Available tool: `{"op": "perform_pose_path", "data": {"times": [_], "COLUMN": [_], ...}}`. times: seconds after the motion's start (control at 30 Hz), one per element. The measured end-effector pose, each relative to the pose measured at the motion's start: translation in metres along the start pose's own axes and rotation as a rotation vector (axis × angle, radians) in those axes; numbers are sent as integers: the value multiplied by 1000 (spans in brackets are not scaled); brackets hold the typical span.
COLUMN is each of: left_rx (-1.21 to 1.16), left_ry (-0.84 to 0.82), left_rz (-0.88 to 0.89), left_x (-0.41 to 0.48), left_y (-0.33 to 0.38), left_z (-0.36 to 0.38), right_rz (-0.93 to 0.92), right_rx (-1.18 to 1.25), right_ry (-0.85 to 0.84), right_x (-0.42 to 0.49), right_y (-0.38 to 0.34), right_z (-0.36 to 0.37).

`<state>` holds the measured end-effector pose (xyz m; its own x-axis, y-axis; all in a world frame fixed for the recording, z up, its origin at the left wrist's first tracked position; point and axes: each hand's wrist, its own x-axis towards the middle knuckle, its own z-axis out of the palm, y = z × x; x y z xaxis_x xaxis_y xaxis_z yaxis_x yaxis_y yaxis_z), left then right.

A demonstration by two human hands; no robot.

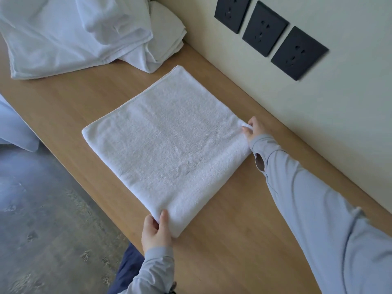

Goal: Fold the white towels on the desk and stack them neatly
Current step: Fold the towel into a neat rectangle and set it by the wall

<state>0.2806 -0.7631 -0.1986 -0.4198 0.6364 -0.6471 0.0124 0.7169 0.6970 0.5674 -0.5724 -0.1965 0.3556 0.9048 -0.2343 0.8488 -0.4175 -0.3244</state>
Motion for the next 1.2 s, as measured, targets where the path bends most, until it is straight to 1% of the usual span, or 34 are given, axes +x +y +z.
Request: {"op": "perform_pose_path", "data": {"times": [0.1, 0.2, 0.23, 0.3, 0.33, 0.37, 0.4, 0.43, 0.47, 0.5, 0.53, 0.57, 0.6, 0.63, 0.7, 0.77, 0.8, 0.87, 0.9, 0.93, 0.97, 1.0, 1.03, 1.07, 1.13, 1.17, 1.2], "left_rx": [-38, -27, -16, 31, 78, 150, 244, 372, 530, 701, 865, 1002, 1103, 1169, 1229, 1204, 1178, 1090, 987, 853, 704, 540, 369, 201, -52, -107, -113], "left_ry": [-44, -78, -76, -40, 19, 100, 161, 180, 142, 56, -33, -93, -120, -135, -142, -159, -173, -180, -167, -130, -48, 49, 124, 158, 136, 104, 76], "left_rz": [24, 24, 8, -13, 63, 222, 420, 600, 751, 869, 941, 974, 978, 963, 943, 964, 980, 1012, 976, 897, 786, 640, 465, 276, -74, -187, -251], "left_x": [3, 1, 2, 2, 3, 4, 6, 8, 13, 21, 31, 41, 53, 65, 82, 85, 85, 83, 82, 79, 77, 77, 77, 80, 89, 97, 102], "left_y": [-3, -4, -4, 2, 5, 9, 16, 23, 32, 42, 51, 57, 60, 58, 47, 41, 40, 42, 45, 49, 54, 60, 67, 75, 88, 91, 93], "left_z": [-2, -6, -9, -15, -20, -25, -28, -29, -26, -19, -10, -2, 3, 4, -3, -11, -13, -14, -15, -18, -21, -24, -26, -28, -30, -30, -31], "right_rz": [39, 98, 105, 55, -4, -105, -248, -412, -573, -716, -829, -905, -934, -922, -799, -593, -498, -358, -295, -227, -163, -105, -48, 4, 74, 103, 130], "right_rx": [35, 11, -12, -167, -252, -291, -273, -234, -206, -206, -238, -288, -352, -416, -481, -518, -521, -431, -318, -185, -67, 18, 66, 80, 77, 92, 113], "right_ry": [4, 58, 86, 178, 227, 278, 307, 292, 234, 149, 54, -29, -97, -145, -155, -132, -148, -200, -193, -157, -108, -78, -82, -112, -169, -191, -214], "right_x": [1, -6, -10, -17, -21, -24, -28, -34, -41, -48, -55, -61, -64, -61, -42, -15, -3, 13, 19, 23, 26, 30, 33, 37, 44, 48, 51], "right_y": [-5, -7, -9, -11, -13, -17, -24, -35, -49, -64, -78, -89, -94, -94, -80, -58, -49, -41, -42, -45, -50, -55, -61, -67, -75, -79, -83], "right_z": [3, 6, 7, 5, 4, 4, 6, 11, 19, 31, 44, 56, 66, 71, 66, 50, 41, 25, 20, 17, 15, 13, 13, 13, 15, 15, 15]}}
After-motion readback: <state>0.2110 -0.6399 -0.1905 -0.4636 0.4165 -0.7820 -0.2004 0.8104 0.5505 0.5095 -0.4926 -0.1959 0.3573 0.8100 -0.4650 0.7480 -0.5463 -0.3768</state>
